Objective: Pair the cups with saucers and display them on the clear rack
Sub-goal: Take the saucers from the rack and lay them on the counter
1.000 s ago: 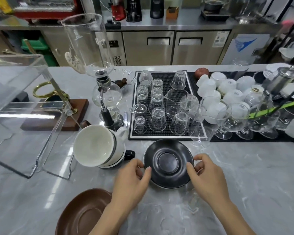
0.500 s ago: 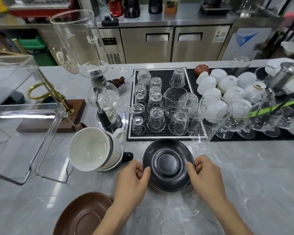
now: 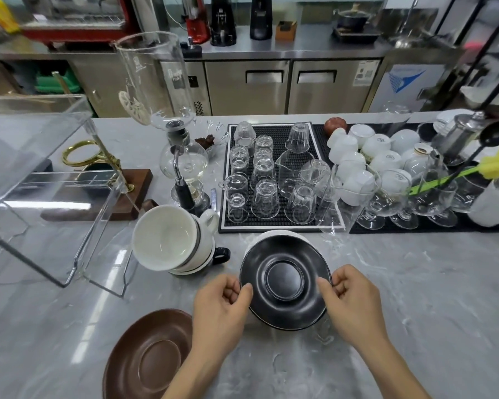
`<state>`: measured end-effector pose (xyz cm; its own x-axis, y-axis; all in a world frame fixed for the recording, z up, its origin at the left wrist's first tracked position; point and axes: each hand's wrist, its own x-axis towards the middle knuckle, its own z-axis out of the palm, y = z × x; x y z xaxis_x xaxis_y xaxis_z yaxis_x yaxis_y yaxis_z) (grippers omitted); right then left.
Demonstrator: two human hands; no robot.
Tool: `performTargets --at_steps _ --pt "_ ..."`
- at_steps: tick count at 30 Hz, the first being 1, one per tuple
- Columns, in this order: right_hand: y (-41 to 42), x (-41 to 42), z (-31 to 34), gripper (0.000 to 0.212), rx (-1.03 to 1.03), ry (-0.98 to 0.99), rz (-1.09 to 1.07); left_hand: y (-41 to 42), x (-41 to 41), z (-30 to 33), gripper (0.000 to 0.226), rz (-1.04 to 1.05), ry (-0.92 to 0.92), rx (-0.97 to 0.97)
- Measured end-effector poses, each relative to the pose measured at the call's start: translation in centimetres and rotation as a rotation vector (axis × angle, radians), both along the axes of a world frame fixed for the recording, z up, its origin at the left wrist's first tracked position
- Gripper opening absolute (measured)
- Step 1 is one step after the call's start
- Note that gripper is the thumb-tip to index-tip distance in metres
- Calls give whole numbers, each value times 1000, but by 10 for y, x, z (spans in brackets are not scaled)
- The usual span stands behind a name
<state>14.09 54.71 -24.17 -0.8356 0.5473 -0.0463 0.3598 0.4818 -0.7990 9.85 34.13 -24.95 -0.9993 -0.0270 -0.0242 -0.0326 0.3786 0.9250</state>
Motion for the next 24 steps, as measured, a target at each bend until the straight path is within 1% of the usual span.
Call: performTargets --at_steps 7,13,20,24 --pt "-14 27 4 25 -22 8 3 -17 23 0 29 11 -3 -94" --pt "-24 49 3 25 4 -7 2 -29 42 5 27 -14 -31 -152" --pt "-30 74 0 24 7 -55 27 -42 58 10 28 -111 -65 -295" --pt "-32 87 -4 24 19 -97 52 -49 67 10 29 -173 -81 -339"
